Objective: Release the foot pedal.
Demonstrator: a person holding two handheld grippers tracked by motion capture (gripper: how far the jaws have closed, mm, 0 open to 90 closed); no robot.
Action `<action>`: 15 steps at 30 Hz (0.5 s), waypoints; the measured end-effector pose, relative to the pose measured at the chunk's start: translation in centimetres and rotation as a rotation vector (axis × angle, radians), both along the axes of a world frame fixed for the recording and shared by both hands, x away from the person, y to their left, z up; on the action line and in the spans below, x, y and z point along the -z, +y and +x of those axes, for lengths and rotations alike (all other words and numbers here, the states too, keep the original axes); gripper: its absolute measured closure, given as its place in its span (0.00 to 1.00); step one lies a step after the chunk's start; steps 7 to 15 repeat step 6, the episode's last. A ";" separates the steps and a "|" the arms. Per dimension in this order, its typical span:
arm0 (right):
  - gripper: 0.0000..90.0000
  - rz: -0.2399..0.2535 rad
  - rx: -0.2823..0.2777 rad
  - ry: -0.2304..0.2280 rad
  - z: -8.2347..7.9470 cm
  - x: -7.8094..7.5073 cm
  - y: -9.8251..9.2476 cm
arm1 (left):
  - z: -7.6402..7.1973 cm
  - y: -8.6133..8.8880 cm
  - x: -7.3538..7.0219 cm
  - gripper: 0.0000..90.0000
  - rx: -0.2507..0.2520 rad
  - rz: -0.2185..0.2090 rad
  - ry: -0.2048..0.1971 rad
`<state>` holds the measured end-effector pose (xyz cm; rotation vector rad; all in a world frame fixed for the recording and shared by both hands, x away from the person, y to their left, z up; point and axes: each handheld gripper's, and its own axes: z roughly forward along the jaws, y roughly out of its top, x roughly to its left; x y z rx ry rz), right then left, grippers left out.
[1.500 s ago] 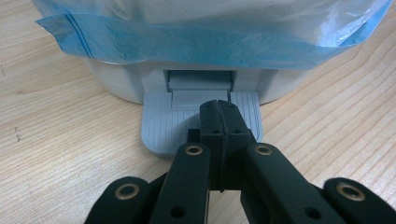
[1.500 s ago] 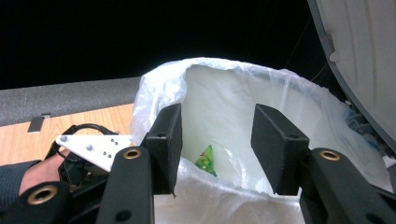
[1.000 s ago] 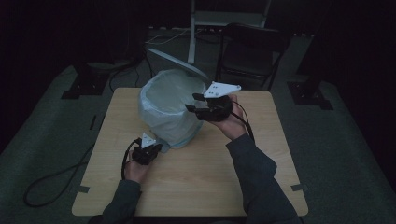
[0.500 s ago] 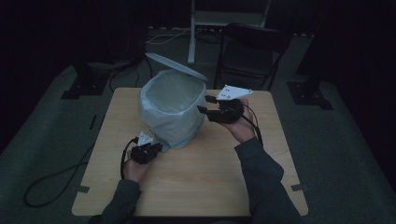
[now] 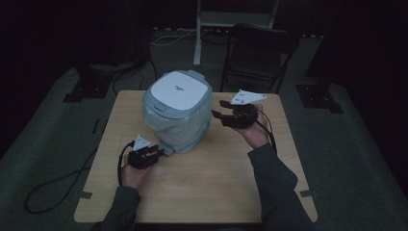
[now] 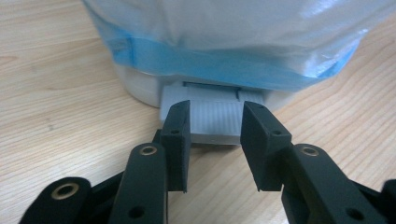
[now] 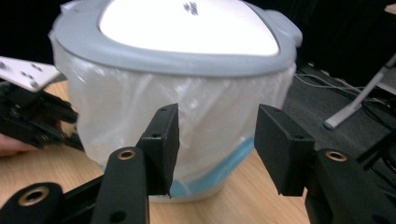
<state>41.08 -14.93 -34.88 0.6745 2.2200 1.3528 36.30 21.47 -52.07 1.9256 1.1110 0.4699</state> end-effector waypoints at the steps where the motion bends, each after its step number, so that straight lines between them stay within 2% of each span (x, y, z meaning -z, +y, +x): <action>1: 0.55 -0.002 0.006 0.004 0.1 0.2 -0.2 | 0.0 0.1 0.0 0.69 -0.005 -0.005 0.000; 6: 0.54 -0.029 0.051 0.020 1.0 1.6 -1.6 | 0.0 0.3 0.0 0.66 -0.023 -0.003 -0.005; 15: 0.54 -0.029 0.051 0.020 1.0 1.6 -1.6 | 0.0 0.3 0.0 0.66 -0.023 -0.003 -0.005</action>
